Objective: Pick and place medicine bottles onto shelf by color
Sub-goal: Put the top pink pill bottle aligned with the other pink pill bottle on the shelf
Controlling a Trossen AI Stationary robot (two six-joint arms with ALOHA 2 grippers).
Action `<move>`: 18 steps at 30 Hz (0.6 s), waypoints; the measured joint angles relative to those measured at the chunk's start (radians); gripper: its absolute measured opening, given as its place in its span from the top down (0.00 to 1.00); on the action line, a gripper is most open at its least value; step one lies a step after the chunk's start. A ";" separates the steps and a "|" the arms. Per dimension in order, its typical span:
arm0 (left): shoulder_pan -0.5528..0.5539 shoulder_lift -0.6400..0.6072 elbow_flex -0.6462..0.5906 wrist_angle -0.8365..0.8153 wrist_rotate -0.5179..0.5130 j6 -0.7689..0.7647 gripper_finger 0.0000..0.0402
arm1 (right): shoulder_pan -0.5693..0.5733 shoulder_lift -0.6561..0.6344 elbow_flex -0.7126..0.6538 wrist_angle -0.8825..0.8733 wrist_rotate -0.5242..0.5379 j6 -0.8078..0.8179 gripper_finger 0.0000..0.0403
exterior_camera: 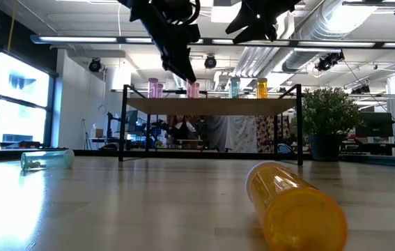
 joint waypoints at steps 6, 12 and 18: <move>0.000 0.000 0.000 0.000 -0.020 0.000 0.62 | 0.000 0.000 0.000 0.000 0.000 0.000 0.44; 0.000 0.000 0.000 0.002 -0.020 0.000 0.62 | 0.000 0.000 0.000 0.000 0.000 0.000 0.44; 0.000 0.000 0.000 0.002 -0.020 -0.002 0.62 | 0.000 0.000 0.000 0.000 0.000 0.000 0.44</move>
